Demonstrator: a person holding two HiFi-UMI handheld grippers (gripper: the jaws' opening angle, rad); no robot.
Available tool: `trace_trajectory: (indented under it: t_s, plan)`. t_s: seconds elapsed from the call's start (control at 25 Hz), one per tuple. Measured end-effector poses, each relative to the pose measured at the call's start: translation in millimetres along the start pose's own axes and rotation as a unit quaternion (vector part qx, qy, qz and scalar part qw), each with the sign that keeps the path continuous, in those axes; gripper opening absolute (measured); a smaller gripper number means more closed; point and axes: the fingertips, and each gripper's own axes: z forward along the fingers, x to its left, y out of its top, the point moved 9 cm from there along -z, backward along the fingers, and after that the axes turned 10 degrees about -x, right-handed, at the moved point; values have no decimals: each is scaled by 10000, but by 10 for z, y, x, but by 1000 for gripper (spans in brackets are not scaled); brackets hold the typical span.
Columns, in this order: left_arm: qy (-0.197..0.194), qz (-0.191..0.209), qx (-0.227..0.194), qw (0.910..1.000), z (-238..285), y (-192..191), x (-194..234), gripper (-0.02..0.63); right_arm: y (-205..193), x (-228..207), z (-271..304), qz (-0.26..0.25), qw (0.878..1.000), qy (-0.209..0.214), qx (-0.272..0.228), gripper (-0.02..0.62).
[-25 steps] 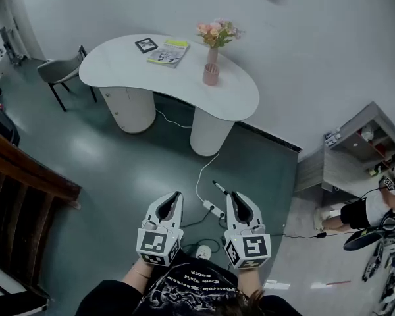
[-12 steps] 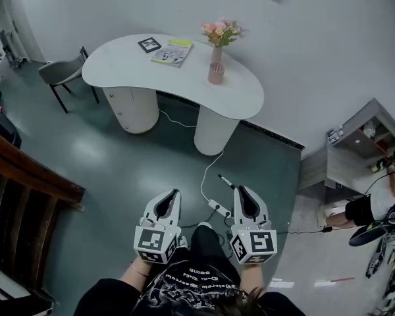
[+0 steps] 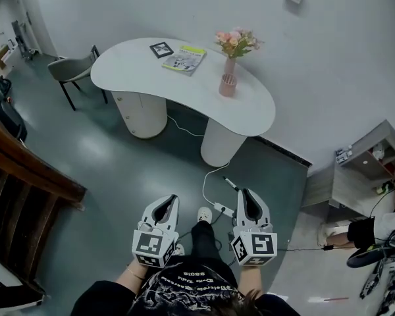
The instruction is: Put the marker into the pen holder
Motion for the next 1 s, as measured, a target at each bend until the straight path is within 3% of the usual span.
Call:
trace_trajectory:
  t_s: [0.48,1.0]
  plan:
    - [336,62,-18,9994,1318,147,185,26,52,-748,1361,-83,9990,433,0,55]
    - [645,24,-77,9979,2414,167,99,26,72,-1511,2277,-160,9963,844,-19,57]
